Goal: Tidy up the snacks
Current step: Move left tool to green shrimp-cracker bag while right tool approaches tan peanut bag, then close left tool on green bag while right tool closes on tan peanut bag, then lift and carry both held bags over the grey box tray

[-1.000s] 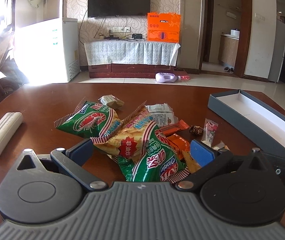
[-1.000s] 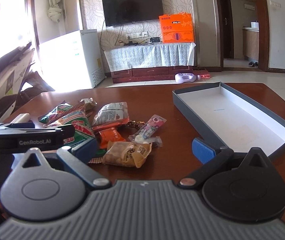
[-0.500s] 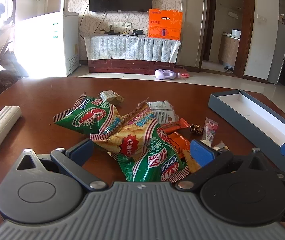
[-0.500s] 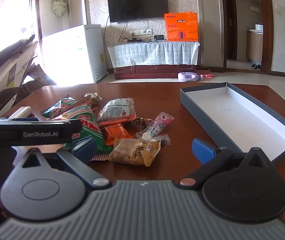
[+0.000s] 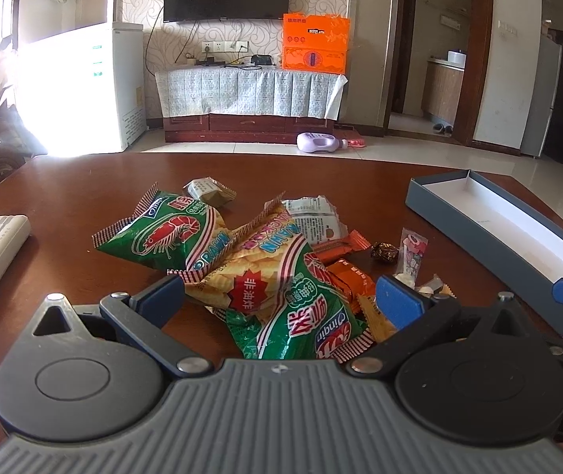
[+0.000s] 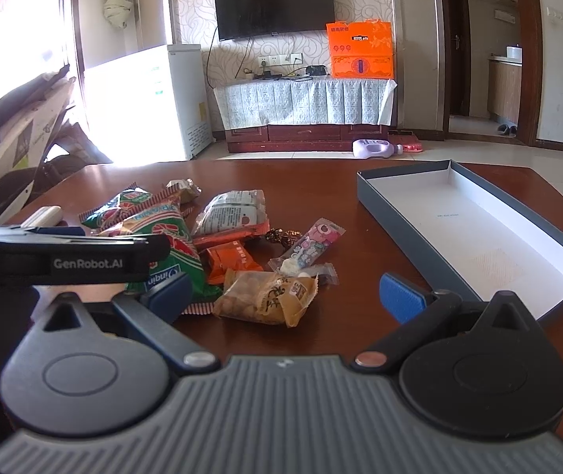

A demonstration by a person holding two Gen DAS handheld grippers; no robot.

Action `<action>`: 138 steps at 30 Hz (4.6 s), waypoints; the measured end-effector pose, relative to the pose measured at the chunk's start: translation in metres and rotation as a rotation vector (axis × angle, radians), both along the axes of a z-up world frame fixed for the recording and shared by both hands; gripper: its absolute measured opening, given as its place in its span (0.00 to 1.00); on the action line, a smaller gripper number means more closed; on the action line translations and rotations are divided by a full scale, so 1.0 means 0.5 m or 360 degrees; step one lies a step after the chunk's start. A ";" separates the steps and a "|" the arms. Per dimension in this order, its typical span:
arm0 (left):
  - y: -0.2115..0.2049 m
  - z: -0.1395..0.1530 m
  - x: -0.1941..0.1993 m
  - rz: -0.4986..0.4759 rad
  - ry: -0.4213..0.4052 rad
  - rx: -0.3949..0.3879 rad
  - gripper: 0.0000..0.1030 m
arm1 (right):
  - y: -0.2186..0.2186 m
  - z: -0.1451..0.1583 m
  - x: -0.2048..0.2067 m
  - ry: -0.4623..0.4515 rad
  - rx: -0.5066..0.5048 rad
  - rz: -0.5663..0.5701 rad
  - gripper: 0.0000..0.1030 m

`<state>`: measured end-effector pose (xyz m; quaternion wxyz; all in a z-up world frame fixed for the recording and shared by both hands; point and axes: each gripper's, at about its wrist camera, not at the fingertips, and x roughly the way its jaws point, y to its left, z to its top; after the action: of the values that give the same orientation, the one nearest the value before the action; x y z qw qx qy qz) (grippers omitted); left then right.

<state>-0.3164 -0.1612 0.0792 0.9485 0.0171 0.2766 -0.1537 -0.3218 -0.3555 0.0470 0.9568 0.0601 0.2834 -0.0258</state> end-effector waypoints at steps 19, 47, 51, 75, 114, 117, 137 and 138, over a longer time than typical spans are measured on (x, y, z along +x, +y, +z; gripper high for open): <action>-0.005 -0.042 0.052 -0.0164 0.0153 0.0034 1.00 | 0.033 -0.056 0.093 0.0201 -0.0220 0.0138 1.00; -0.011 -0.064 0.058 -0.0249 0.0237 0.0019 0.59 | 0.030 -0.090 0.111 0.0351 -0.0225 0.0251 0.66; -0.021 -0.073 0.062 -0.0247 0.0286 0.0061 0.73 | 0.029 -0.097 0.123 0.0370 -0.0207 0.0249 0.72; -0.017 -0.047 0.030 -0.0280 0.0133 0.0066 0.50 | -0.004 -0.045 0.072 0.0208 -0.0181 0.0218 0.51; -0.032 -0.051 0.033 -0.0303 0.0171 0.0083 0.48 | -0.012 -0.085 0.151 0.0288 0.0022 -0.0014 0.59; -0.031 -0.049 0.035 -0.0297 0.0168 0.0061 0.47 | -0.016 -0.073 0.137 0.0242 -0.0009 0.0012 0.58; -0.129 -0.008 -0.031 -0.0395 -0.0028 0.0093 0.45 | -0.068 0.028 0.036 -0.0072 -0.0201 0.0085 0.58; -0.137 -0.004 -0.031 -0.0407 -0.0031 0.0087 0.45 | -0.074 0.032 0.033 -0.0084 -0.0200 0.0075 0.58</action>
<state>-0.3322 -0.2299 0.0773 0.9230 0.0796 0.2671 -0.2654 -0.3051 -0.3926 0.0629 0.9662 -0.0060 0.2572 -0.0193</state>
